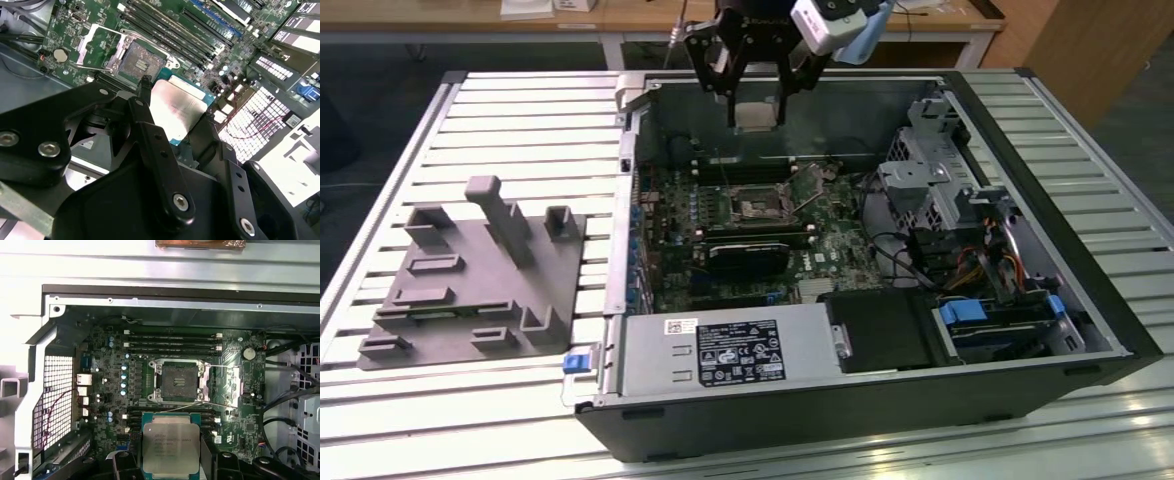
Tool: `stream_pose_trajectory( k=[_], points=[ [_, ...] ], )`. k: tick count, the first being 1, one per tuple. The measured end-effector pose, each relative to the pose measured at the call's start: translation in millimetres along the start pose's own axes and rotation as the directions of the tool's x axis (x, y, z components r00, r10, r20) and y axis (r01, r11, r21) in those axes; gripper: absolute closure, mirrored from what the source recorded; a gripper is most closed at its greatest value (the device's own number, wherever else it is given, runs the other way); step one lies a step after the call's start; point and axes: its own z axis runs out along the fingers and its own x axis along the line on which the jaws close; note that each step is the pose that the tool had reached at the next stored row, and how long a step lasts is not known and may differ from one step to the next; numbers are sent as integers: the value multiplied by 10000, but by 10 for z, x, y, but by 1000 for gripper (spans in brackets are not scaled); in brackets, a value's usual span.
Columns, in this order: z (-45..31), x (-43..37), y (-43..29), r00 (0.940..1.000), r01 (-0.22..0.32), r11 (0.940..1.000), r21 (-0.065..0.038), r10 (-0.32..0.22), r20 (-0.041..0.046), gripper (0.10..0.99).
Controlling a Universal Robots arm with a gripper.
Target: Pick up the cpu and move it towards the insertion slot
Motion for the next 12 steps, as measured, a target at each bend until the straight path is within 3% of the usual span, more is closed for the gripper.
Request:
stream_pose_trajectory(
  k=[12],
  points=[
    [1, -66, 79, 10000, 0, 10000, -1, 0, 0, 541]
  ],
)
